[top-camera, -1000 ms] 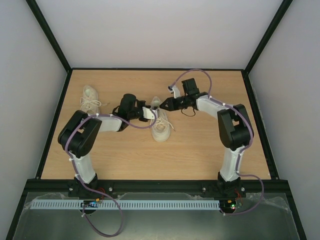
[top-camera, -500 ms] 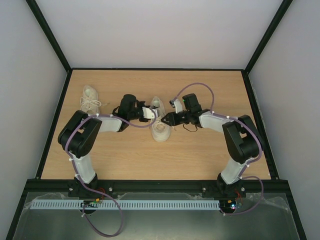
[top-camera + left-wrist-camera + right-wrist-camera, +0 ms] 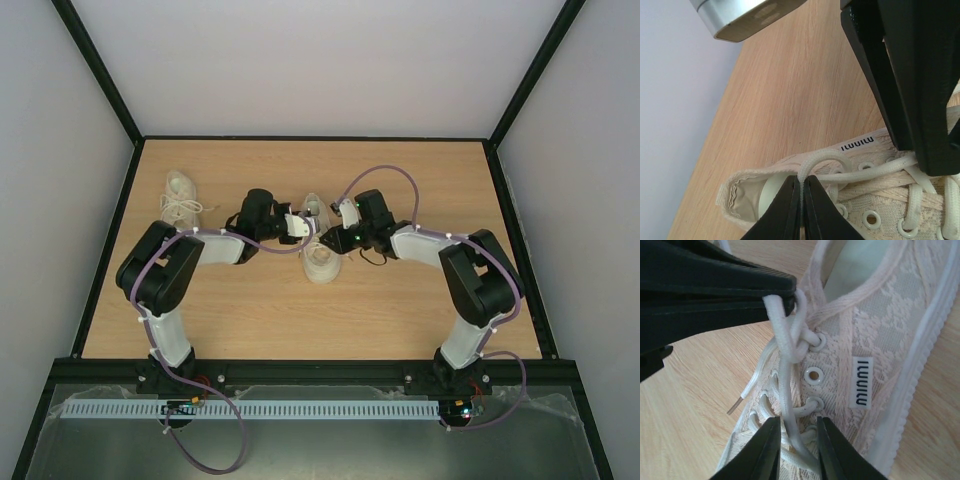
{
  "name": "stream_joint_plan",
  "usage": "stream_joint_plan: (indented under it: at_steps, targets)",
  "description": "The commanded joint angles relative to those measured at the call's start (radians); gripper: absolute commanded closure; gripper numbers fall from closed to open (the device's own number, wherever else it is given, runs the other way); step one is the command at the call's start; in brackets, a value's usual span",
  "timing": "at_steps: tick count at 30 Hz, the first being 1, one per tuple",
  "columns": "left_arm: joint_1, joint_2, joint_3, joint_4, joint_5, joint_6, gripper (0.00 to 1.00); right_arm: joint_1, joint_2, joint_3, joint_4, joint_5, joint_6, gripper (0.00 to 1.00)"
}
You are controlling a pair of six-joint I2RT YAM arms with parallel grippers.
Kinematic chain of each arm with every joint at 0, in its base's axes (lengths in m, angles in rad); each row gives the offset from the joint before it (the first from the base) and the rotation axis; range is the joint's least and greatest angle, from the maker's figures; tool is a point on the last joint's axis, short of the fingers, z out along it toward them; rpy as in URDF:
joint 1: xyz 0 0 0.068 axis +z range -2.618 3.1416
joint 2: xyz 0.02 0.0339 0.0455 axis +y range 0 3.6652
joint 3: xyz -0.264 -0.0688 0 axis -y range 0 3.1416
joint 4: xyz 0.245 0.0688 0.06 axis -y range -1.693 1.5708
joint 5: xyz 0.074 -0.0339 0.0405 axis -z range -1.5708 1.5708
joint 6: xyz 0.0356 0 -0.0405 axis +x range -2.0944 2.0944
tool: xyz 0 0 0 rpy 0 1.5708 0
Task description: Tie the shoes
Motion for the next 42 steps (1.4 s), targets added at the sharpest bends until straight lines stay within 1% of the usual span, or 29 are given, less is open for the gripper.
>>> stream_joint_plan:
  at_steps: [1, 3, 5, 8, 11, 14, 16, 18, 21, 26, 30, 33, 39, 42]
  targets:
    - [-0.007, -0.02, -0.003, 0.01, 0.027, -0.02, 0.98, 0.015, 0.021, 0.023, 0.016, 0.047, -0.031, 0.82]
    - [-0.007, -0.022, -0.004, 0.007, 0.027, -0.024, 0.97, 0.014, 0.016, 0.023, 0.017, 0.049, -0.026, 0.9]
    - [-0.007, -0.026, -0.004, 0.0, 0.027, -0.034, 0.97, 0.015, -0.003, 0.019, 0.017, 0.045, -0.019, 0.95]
    - [-0.007, -0.034, -0.001, -0.035, 0.044, -0.05, 0.97, 0.017, -0.04, 0.003, 0.024, 0.037, 0.017, 0.97]
    - [-0.006, -0.043, -0.001, -0.076, 0.068, -0.052, 0.97, 0.027, -0.061, -0.032, 0.085, 0.013, 0.097, 0.98]
    - [-0.005, -0.046, 0.001, -0.095, 0.074, -0.059, 0.94, 0.04, -0.046, -0.047, 0.132, 0.03, 0.178, 0.99]
    - [-0.006, -0.049, 0.002, -0.099, 0.07, -0.061, 0.9, 0.04, -0.038, -0.041, 0.148, 0.062, 0.208, 0.99]
    - [-0.005, -0.052, 0.004, -0.101, 0.068, -0.062, 0.87, 0.04, -0.024, -0.03, 0.156, 0.057, 0.233, 0.99]
    - [-0.005, -0.056, 0.006, -0.102, 0.067, -0.063, 0.81, 0.04, -0.003, -0.025, 0.169, 0.051, 0.26, 0.99]
    - [0.002, -0.07, -0.003, -0.117, 0.068, -0.043, 0.77, 0.04, 0.013, -0.015, 0.146, 0.081, 0.284, 0.99]
    - [0.012, -0.088, -0.01, -0.137, 0.079, -0.014, 0.66, 0.04, 0.033, 0.004, 0.124, 0.091, 0.307, 0.99]
    - [0.013, -0.103, -0.021, -0.141, 0.084, 0.0, 0.62, 0.04, 0.041, 0.013, 0.139, 0.075, 0.35, 0.99]
    - [0.027, -0.128, -0.019, -0.16, 0.079, -0.006, 0.59, 0.04, 0.044, 0.022, 0.153, 0.069, 0.387, 0.99]
    - [0.043, -0.132, -0.001, -0.207, 0.08, -0.011, 0.64, 0.041, 0.053, 0.03, 0.161, 0.069, 0.408, 0.99]
